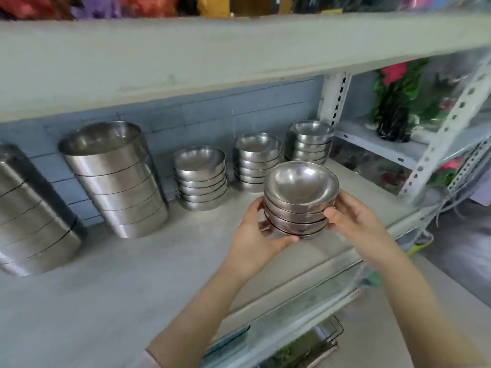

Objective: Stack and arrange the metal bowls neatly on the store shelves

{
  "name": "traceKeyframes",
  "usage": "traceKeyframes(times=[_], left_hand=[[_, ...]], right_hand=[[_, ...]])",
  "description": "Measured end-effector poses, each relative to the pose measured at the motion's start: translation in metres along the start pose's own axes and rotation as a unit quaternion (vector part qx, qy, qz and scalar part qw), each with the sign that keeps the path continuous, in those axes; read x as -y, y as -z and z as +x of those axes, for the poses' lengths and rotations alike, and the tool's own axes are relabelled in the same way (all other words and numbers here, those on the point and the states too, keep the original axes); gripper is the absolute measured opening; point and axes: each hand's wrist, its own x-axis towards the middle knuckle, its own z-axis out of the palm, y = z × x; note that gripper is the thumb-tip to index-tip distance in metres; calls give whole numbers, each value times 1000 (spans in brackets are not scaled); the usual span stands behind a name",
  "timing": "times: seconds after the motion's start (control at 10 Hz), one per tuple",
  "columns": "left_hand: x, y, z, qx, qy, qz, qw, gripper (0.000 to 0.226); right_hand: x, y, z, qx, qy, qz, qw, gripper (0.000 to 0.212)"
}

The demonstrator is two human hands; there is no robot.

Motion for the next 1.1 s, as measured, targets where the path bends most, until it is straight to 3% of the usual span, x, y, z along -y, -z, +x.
traceKeyframes(times=[0.1, 0.4, 0.5, 0.8, 1.0, 1.1], left_hand=[[-5, -44, 31, -37, 23, 20, 999, 96], [-14, -141, 96, -136, 74, 83, 984, 94], [-15, -154, 107, -155, 112, 101, 976, 94], [-9, -165, 124, -196, 125, 101, 967, 90], [-9, -169, 117, -165, 130, 123, 970, 104], [-14, -175, 86, -190, 65, 174, 964, 96]], right_hand=[[-6, 47, 38, 47, -11, -2, 999, 41], [-34, 158, 119, 156, -46, 0, 987, 48], [-41, 170, 139, 189, -52, 5, 980, 52], [-49, 177, 162, 251, -48, 35, 966, 43], [-44, 181, 150, 235, -47, -13, 971, 46], [-47, 196, 115, 51, -31, -113, 992, 59]])
